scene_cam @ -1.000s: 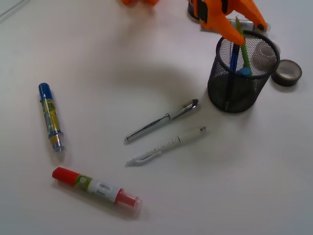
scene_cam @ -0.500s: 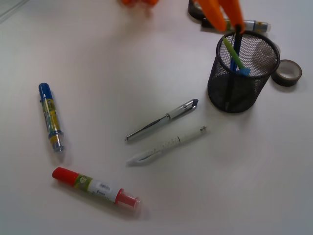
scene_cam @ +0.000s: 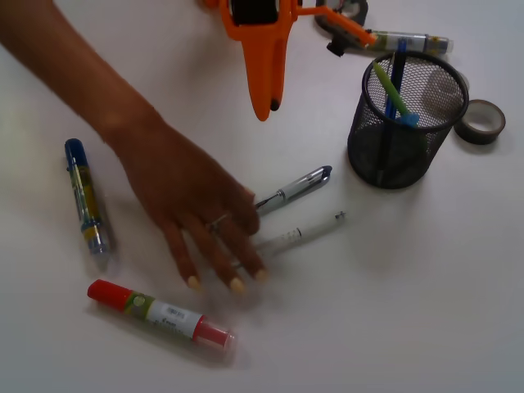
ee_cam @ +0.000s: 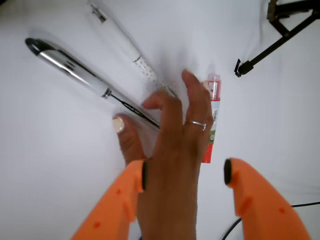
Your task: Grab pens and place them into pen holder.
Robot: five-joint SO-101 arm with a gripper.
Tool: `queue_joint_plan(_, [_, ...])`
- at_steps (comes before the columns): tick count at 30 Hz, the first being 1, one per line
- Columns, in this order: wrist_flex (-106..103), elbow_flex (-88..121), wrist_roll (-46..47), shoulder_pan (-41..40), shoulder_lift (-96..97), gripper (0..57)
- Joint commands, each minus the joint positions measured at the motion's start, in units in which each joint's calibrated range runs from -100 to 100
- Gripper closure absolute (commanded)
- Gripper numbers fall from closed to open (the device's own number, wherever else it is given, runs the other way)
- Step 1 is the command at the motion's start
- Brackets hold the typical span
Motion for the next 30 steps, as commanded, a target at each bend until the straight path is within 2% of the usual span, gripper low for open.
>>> queue_joint_plan(1, [0.16, -3.17, -0.10, 0.35, 0.03, 39.1])
queue_joint_plan(12, [0.60, -0.55, -0.29, 0.50, -3.20, 39.1])
queue_joint_plan(30, [0.16, 19.93, -2.64, 3.86, -17.14, 39.1])
